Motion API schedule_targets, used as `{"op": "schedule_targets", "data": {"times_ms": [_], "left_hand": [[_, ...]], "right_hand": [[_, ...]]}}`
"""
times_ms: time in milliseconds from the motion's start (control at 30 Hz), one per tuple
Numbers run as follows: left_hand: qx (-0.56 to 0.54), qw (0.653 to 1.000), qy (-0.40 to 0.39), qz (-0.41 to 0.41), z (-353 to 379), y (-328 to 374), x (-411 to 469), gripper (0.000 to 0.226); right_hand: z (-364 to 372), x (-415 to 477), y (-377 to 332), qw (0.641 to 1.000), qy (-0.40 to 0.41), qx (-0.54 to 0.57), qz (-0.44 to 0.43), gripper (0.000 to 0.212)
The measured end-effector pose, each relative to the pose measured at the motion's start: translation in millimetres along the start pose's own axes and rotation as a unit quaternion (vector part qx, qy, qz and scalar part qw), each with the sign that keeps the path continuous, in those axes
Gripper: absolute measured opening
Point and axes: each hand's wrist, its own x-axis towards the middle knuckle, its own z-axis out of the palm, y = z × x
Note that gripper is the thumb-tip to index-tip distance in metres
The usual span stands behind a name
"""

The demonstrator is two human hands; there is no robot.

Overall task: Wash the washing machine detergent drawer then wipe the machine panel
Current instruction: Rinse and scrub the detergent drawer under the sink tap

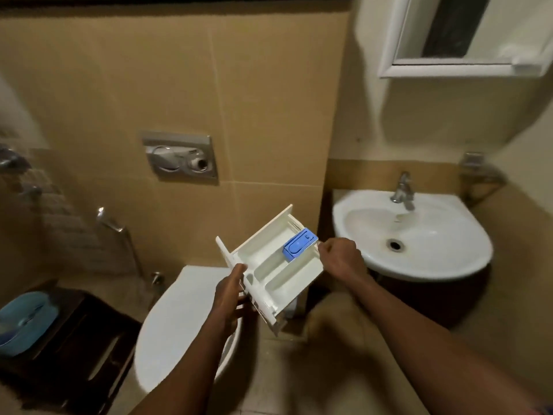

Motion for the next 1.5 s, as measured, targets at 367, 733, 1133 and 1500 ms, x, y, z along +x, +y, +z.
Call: {"op": "schedule_targets", "data": {"times_ms": [367,733,1133,1500], "left_hand": [[0.103,0.981,-0.164,0.011,172.1,37.2,69.4,0.048],[0.151,0.954,-0.258,0.004,308.9,59.7,123.1,0.036],[0.209,0.953,-0.218,-0.024,378.3,53.3,155.1,0.042],[0.225,0.963,-0.142,-0.054,439.8,29.1,192.2,0.052]], "right_hand": [[-82.8,68.7,122.7,0.984,0.030,-0.093,0.151,0.046],[-140.8,113.3,199.4,0.963,0.026,-0.113,0.243,0.042],[-166.7,183.6,254.6,0.973,0.050,-0.005,0.227,0.036],[-188.2,291.8,275.9,0.994,0.014,0.055,0.097,0.026]]}}
